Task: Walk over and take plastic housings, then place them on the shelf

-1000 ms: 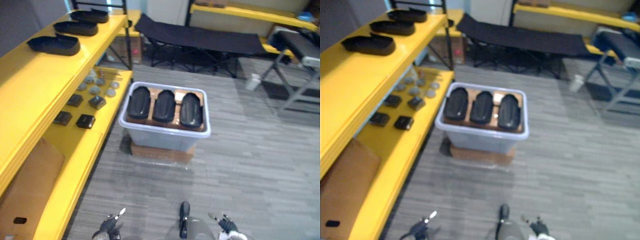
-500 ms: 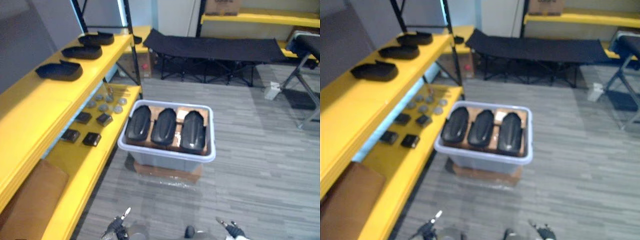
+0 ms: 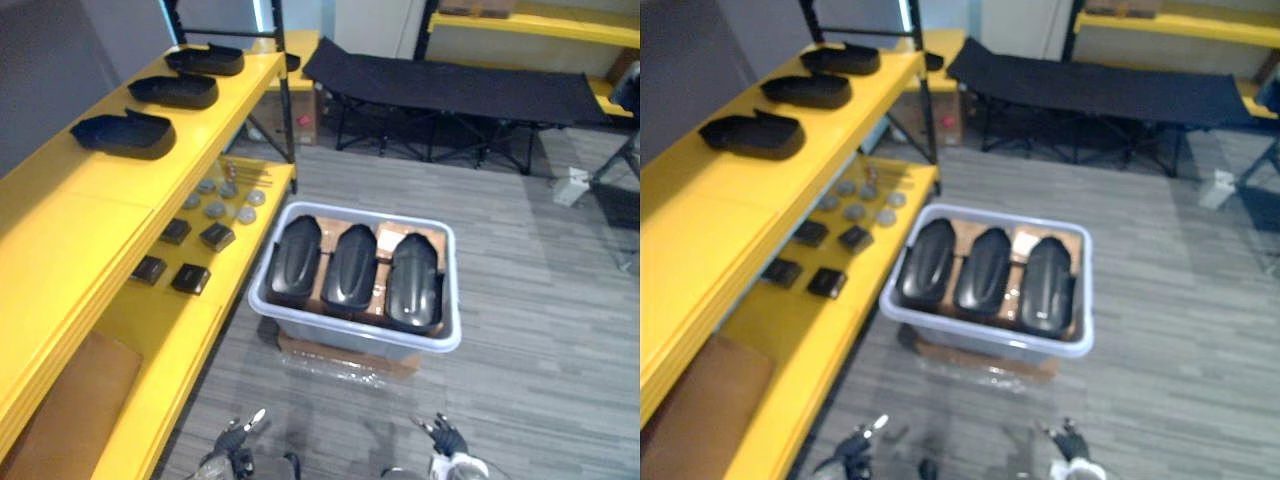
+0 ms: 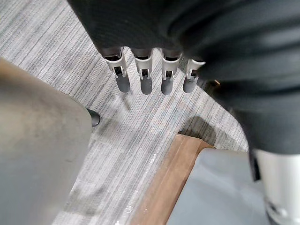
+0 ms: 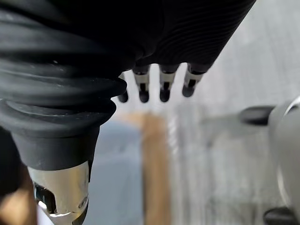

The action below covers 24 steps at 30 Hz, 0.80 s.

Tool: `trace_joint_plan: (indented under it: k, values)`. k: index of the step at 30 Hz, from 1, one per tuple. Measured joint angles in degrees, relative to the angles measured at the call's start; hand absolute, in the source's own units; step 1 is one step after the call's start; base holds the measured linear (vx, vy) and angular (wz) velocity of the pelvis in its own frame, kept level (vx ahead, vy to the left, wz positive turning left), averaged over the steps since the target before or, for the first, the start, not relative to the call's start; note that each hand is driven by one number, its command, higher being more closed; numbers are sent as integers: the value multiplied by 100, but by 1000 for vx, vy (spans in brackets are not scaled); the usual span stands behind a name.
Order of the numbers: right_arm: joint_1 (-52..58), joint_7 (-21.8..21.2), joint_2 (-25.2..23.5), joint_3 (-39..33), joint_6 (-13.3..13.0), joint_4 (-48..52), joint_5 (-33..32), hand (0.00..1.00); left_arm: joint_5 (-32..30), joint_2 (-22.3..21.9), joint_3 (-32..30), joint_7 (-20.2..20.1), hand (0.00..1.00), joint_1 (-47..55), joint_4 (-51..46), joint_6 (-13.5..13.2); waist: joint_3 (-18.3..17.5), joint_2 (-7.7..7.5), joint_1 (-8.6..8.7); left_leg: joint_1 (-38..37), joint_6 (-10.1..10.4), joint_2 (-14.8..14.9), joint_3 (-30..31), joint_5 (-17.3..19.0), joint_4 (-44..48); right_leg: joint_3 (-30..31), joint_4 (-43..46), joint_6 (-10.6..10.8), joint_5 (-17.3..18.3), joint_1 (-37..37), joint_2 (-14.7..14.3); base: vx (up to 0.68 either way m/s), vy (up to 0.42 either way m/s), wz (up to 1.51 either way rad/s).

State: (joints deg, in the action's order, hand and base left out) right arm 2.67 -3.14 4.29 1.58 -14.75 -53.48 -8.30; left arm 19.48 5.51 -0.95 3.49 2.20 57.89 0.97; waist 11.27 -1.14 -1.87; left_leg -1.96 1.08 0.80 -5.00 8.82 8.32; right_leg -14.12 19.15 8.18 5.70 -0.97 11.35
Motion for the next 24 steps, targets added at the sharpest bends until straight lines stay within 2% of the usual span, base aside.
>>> trace_joint_plan:
  k: [1, 2, 3, 4, 5, 6, 8, 10, 11, 12, 13, 14, 16, 17, 18, 19, 20, 22, 24]
  values:
    - [103, -63, -63, 502, -85, 834, -13, 0, -53, 76, -3, 39, 0, 21, -8, 55, 24, -82, 6, -30, -22, 3, 39, 14, 8, 3, 481, -15, -20, 185, 67, -73, 62, 11]
    - [133, -65, -74, 684, -137, 1239, -20, 0, -103, 106, -5, 68, 0, 21, -8, 75, 26, -143, 9, -46, -23, 2, 83, 14, 6, 4, 578, -23, -54, 209, 77, -34, 78, 28]
    - [155, -54, -209, 951, -312, 1941, -22, 0, -199, 206, -15, 138, 0, 22, -10, 139, 30, -223, -2, -87, -37, 34, 154, -1, 3, -3, 521, -102, -157, 191, 42, -11, 72, 22]
    - [142, -46, -332, 1062, -535, 2543, -30, 0, -226, 252, -47, 196, 0, 19, -41, 192, -3, -280, -45, -58, -57, 91, 179, -21, -29, -2, 379, -134, -296, 185, -10, -4, 68, 16]
    - [108, -37, -344, 1087, -638, 2808, -42, 0, -262, 262, -74, 216, 0, 21, -48, 209, -17, -292, -61, -38, -69, 135, 188, -30, -50, -1, 342, -159, -351, 186, -48, -19, 67, 8]
    - [16, -10, -321, 1061, -837, 3353, -54, 0, -297, 303, -130, 242, 0, 33, -33, 249, -21, -290, -64, -6, -81, 206, 242, -65, -112, -10, 171, -258, -187, 205, -109, -29, 58, 9]
    - [-89, 115, -229, 813, -1129, 4091, -135, 0, -436, 341, -355, 257, 0, 129, 25, 264, -18, -262, -54, -21, -65, 322, 252, -81, -176, 27, -293, -302, 8, 202, -213, -66, 74, 1]
    - [-183, 229, -121, 305, -1301, 4707, -464, 0, -452, 439, -546, 261, 0, 331, 75, 268, -28, -274, -47, -89, -44, 370, 211, -76, -188, 73, -760, -151, -155, 173, -259, 7, 1, -2]
    - [-341, 402, 20, -160, -1369, 4950, -710, 0, -453, 477, -653, 274, 0, 477, 127, 272, -33, -282, -49, -136, -13, 335, 214, -58, -176, 149, -1096, -170, -459, 130, -292, 100, -103, 11]
    - [-561, 732, 184, -579, -1381, 4969, -935, 0, -462, 486, -774, 272, 0, 609, 155, 276, -40, -298, -53, -218, 51, 268, 250, -17, -172, 184, -1311, -210, -991, 56, -307, 93, -128, 18]
    - [-641, 927, 265, -732, -1363, 4951, -1019, 0, -467, 496, -798, 267, 0, 678, 160, 271, -55, -326, -54, -269, 86, 214, 277, 7, -170, 145, -1325, -213, -1118, 23, -292, 88, -169, 11]
    - [-789, 1275, 456, -948, -1310, 4852, -1136, 0, -473, 415, -804, 256, 0, 796, 167, 258, -78, -276, -83, -389, 171, 245, 272, 65, -167, 127, -1448, -220, -1007, -180, -289, 57, -165, 3]
    - [-968, 1971, 732, -1081, -920, 4689, -1115, 0, -569, 177, -803, 225, 0, 991, 167, 147, -139, -43, -79, -387, 218, 335, 274, 93, -181, 128, -1694, -192, -958, -304, -405, 21, -170, -6]
    - [-994, 2120, 764, -1118, -799, 4592, -1126, 0, -663, 95, -798, 223, 0, 1030, 161, 77, -145, -28, -83, -377, 232, 334, 268, 97, -183, 126, -1746, -184, -892, -321, -407, 11, -179, -5]
    - [-1007, 2404, 780, -1220, -543, 4356, -1194, 0, -733, 54, -841, 182, 0, 1088, 123, -78, -156, -32, -117, -309, 272, 328, 284, 97, -178, 88, -1796, -207, -679, -339, -404, 13, -186, 15]
    - [-1006, 2619, 790, -1432, -265, 4029, -1232, 0, -845, 13, -790, 171, 0, 1096, 113, -202, -178, 14, -109, -284, 332, 376, 352, 49, -198, -36, -1786, -236, -653, -330, -451, 3, -187, 26]
    - [-1006, 2726, 808, -1554, -156, 3877, -1244, 0, -875, 6, -735, 163, 0, 1097, 104, -247, -183, 26, -98, -270, 361, 396, 421, 30, -219, -109, -1777, -249, -644, -332, -469, -10, -142, 48]
    - [-1012, 3065, 921, -2074, 240, 3317, -1329, 0, -927, -20, -596, 66, 0, 1140, -76, -458, -223, 92, -92, -190, 423, 426, 616, -84, -357, -319, -1770, -273, -618, -374, -481, -19, -77, 45]
    - [-1076, 3229, 1039, -2277, 383, 2906, -1326, 0, -960, 39, -448, 9, 0, 1151, -166, -587, -212, 65, -161, -169, 427, 403, 645, -190, -494, -367, -1753, -270, -615, -316, -451, -44, -8, 23]
